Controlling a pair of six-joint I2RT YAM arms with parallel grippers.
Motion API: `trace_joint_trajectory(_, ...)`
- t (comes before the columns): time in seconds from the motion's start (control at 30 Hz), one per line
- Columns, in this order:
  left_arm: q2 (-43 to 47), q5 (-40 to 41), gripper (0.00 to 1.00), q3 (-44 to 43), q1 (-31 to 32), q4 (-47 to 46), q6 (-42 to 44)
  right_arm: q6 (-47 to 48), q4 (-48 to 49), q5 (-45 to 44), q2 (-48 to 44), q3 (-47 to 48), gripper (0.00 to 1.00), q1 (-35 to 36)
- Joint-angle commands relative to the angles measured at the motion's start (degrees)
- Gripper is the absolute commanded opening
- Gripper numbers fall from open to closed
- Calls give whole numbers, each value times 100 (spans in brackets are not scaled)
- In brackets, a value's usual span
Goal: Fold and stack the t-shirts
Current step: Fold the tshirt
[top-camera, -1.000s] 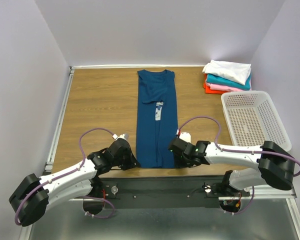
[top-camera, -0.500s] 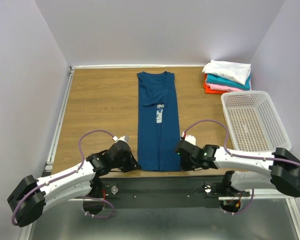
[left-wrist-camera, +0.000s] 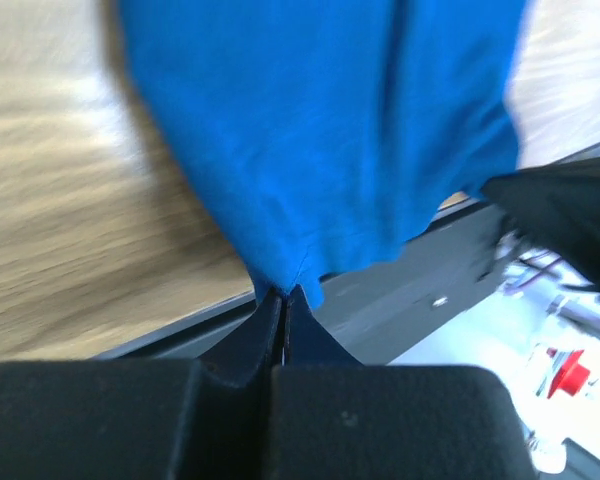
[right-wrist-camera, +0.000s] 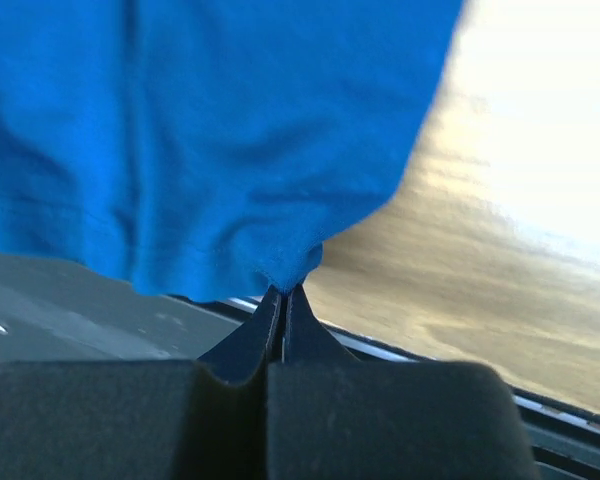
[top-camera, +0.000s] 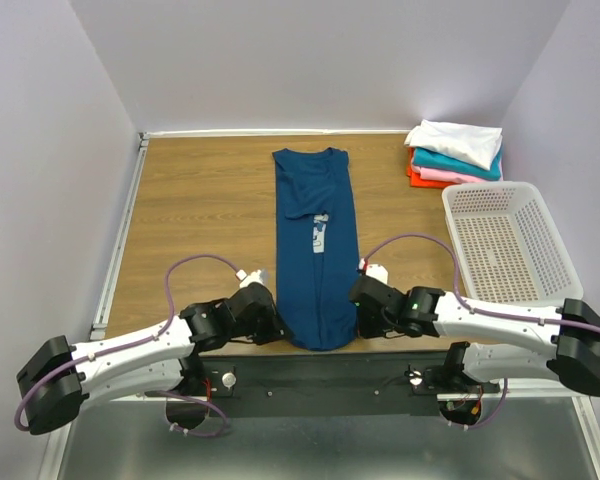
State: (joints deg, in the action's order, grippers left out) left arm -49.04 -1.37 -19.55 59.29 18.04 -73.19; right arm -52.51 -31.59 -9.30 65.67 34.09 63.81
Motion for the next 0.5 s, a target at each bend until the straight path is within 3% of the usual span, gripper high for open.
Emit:
trace_joint_trajectory(0.0,26,979,0,-601,22,278,58,276,-188,-774,51,563,1,44)
trace_joint_trajectory(0.17,-238,1831,0,-1138,-66,359,225,619,-216,-1477,262,1134,1,-105)
trace_joint_trajectory(0.37,-685,1877,0,-1586,-768,-238,1007,988,-128,-1935,605,1741,1,-623)
trace_joint_trajectory(0.47,-870,1763,0,-1780,-1207,-625,1384,1269,275,-1700,719,1865,1,-1088)
